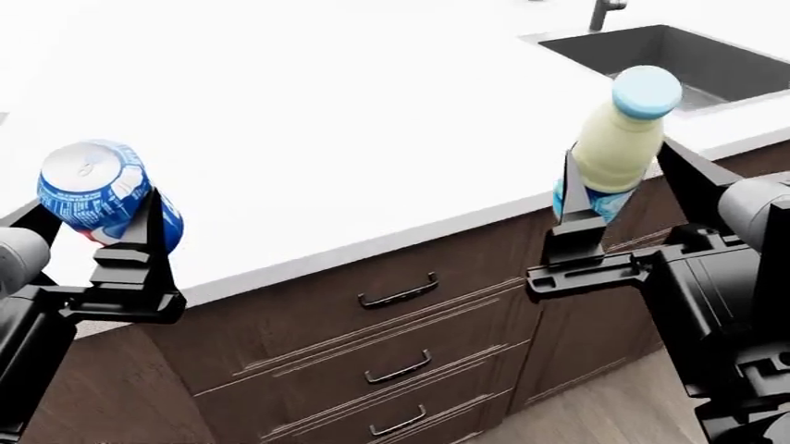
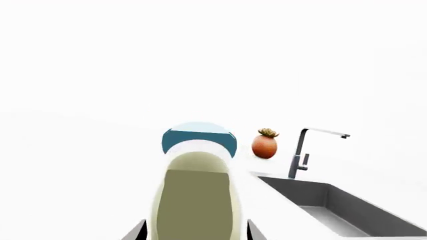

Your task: Move the drinks to the dining counter.

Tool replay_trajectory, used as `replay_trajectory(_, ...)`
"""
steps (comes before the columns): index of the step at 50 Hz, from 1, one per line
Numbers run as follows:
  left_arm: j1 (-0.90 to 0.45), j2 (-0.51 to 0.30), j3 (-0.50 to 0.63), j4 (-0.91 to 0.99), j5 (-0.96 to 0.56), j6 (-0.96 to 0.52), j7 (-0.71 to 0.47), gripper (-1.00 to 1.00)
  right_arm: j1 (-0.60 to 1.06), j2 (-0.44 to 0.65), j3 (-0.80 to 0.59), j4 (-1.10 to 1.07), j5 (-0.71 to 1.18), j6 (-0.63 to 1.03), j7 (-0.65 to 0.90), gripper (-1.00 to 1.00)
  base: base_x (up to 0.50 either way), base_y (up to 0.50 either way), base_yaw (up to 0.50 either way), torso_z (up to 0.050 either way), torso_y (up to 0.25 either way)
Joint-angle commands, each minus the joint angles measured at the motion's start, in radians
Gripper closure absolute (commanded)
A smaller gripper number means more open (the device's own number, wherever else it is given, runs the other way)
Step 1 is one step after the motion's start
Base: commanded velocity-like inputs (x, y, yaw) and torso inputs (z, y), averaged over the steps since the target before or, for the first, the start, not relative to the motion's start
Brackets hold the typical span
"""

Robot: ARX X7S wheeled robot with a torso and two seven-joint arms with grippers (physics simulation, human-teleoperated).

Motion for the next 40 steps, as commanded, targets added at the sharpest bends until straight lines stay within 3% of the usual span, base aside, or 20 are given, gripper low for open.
replay_trajectory(1, -0.002, 0.000, 0.006, 0.003, -0.003, -0.007, -0.007, 1.00, 0.006, 0.002, 0.014, -0.003, -0.018, 0.008, -0.004, 1.00, -0.10, 0.04, 0.50, 0.000, 0.000)
replay_trajectory(40, -0.002, 0.000, -0.005, 0.003, 0.000, -0.007, 0.003, 1.00, 0.005, 0.001, 0.000, -0.005, -0.024, 0.009, -0.009, 1.00, -0.10, 0.03, 0.50, 0.000, 0.001)
